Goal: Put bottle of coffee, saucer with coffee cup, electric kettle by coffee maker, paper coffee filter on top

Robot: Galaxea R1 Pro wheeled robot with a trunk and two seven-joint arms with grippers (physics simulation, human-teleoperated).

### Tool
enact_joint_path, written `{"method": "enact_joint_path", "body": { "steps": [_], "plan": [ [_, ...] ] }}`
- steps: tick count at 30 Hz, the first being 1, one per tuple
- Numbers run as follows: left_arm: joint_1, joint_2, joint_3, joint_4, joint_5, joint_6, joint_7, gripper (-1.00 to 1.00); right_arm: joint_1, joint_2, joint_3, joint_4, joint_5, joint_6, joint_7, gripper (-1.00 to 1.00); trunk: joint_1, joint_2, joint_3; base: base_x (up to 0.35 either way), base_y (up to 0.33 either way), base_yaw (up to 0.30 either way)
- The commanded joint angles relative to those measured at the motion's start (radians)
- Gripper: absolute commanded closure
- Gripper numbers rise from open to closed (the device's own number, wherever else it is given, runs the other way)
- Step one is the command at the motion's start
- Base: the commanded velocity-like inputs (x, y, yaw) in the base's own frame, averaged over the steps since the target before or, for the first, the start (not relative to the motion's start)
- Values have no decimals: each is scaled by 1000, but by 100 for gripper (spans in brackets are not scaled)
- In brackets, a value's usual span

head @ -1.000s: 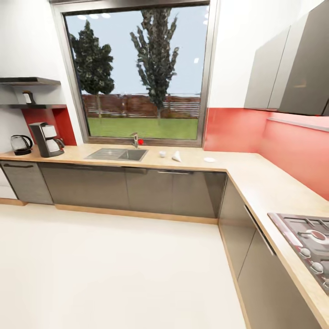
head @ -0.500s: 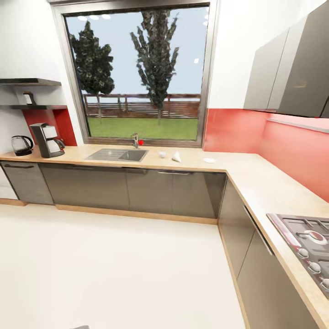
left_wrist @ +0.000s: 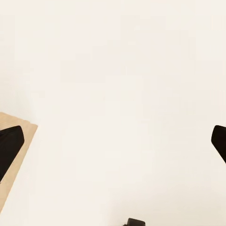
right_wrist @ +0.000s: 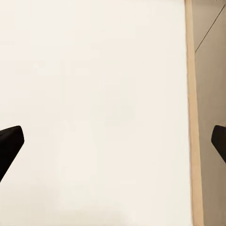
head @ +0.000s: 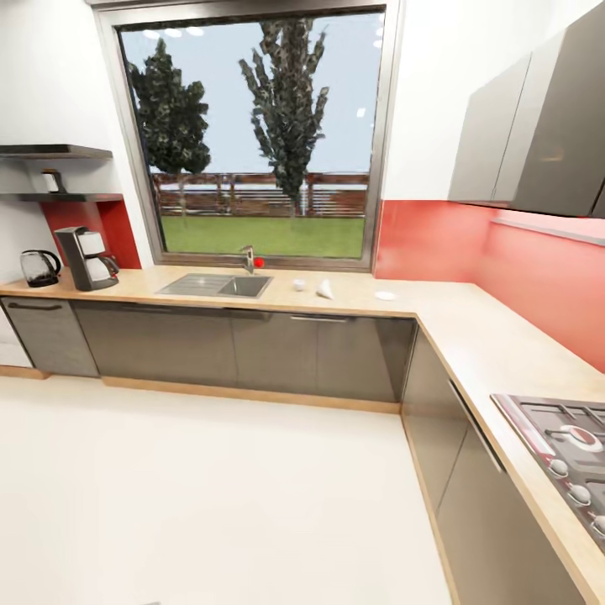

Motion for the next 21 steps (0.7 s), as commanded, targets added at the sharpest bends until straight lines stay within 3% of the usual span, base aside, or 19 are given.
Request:
{"method": "enact_joint_path", "body": {
  "steps": [1,9,21],
  "plan": [
    [-1,2,3,1,2,-4,-1,-100,-1,0,0,1,0,-3,-1,-100,1,-2,-2,229,0,0],
    [-1,9,2,1,3,-5,-1,-100,0,-1,-5,-1,-2,-4,-2,-100,1,-2,-2,308,9,0],
    [-1,11,3,1,3,-5,-1,-100,0,-1,-6,-4,-3,-5,-3,-100,1,-2,-2,332,113,0]
  ]
}}
